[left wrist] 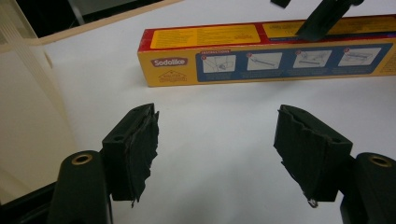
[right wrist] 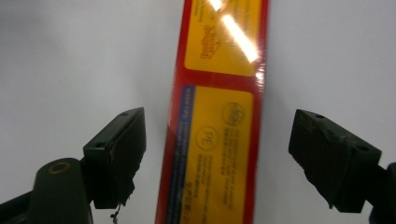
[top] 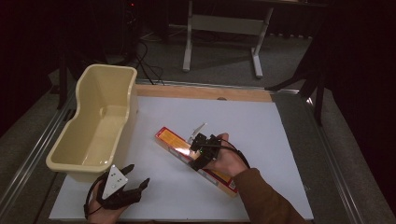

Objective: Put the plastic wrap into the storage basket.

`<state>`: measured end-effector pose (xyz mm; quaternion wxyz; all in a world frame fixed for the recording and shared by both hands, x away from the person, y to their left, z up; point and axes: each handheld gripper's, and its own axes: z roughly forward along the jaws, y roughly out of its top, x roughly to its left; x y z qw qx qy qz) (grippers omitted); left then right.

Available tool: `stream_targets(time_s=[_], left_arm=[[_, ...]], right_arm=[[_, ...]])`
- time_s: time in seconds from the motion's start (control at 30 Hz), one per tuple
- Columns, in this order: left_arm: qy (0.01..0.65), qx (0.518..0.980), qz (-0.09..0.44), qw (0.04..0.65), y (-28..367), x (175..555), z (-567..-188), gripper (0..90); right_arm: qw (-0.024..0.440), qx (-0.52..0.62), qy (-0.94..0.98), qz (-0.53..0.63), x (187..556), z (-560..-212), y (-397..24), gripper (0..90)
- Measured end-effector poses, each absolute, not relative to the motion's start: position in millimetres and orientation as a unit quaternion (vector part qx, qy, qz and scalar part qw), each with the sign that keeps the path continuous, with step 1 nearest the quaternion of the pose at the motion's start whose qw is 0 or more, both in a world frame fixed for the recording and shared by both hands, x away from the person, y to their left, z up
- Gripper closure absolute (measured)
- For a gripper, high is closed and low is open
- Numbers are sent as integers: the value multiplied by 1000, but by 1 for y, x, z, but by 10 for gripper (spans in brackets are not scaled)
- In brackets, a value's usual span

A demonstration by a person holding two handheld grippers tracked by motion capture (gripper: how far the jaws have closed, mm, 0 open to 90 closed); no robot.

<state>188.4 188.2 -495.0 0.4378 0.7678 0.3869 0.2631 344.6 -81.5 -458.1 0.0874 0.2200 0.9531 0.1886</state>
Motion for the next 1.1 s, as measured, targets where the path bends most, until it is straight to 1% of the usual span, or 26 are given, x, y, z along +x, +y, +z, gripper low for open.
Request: stream_targets(time_s=[0.23, 0.3, 0.63, 0.7, 0.8, 0.97, 1.1], left_arm=[[387, 768, 261, 439, 189, 188, -495, 303], [387, 768, 260, 439, 189, 189, -495, 303], [385, 769, 257, 441, 188, 188, -495, 302], [385, 769, 257, 441, 188, 188, -495, 302], [384, 769, 257, 441, 188, 188, -495, 302], [384, 770, 258, 440, 187, 188, -495, 302], [383, 769, 258, 441, 188, 188, -495, 302]], right_arm=[[71, 222, 963, 135, 358, -472, -65, 188], [64, 226, 964, 121, 362, -475, -62, 204], [17, 239, 969, 68, 376, -489, -44, 235], [12, 244, 968, 59, 378, -492, -44, 267], [2, 250, 967, 48, 381, -496, -44, 348], [-2, 267, 963, 24, 383, -495, -40, 376], [7, 271, 963, 1, 382, -495, -34, 390]])
